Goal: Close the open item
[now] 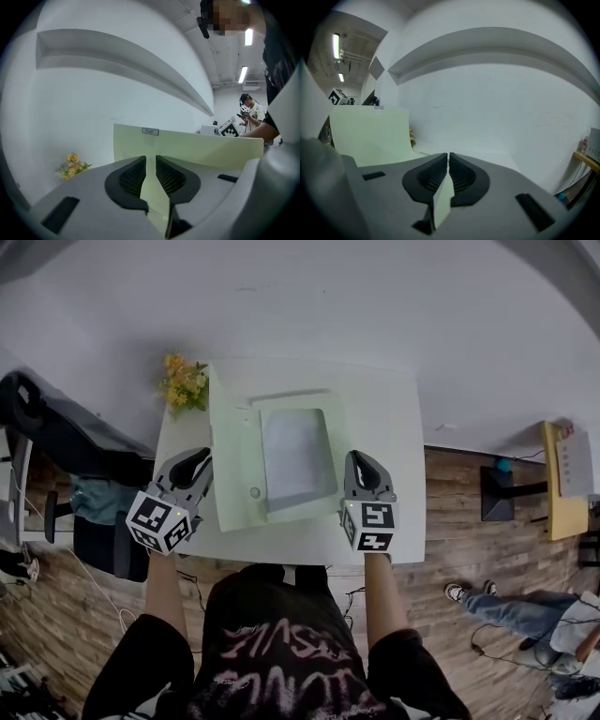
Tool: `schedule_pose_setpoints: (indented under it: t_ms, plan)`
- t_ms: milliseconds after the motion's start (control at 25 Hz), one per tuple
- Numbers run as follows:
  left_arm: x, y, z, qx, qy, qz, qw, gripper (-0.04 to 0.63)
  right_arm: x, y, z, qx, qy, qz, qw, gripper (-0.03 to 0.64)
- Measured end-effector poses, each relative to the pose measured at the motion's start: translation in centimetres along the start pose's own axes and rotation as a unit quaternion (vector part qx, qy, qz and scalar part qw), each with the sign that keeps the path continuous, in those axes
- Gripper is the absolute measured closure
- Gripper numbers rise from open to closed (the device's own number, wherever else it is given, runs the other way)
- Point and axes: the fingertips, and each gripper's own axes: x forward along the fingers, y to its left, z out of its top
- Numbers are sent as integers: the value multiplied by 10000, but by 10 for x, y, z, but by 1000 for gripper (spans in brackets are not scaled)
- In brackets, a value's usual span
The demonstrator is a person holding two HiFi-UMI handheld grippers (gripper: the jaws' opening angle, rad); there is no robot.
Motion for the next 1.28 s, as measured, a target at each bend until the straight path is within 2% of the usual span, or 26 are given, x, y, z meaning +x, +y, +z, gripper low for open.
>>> schedule_pose_setpoints:
  t_ms: [280, 520, 880, 1280]
  plan:
    - [48, -39, 22, 348, 97, -286, 9989, 516, -15, -43, -13, 205, -20, -97, 9997, 589]
    - [94, -81, 26, 693, 345, -602, 9952, 515, -26, -76, -24, 203, 26, -99, 9997, 589]
    - [161, -139, 4, 770, 777, -988, 9891, 515, -38, -121, -53, 395, 206, -105, 9990, 589]
    - [226, -179, -40, 859, 1549, -1279, 9759, 517, -42, -158, -86, 613, 438, -115, 9971, 589]
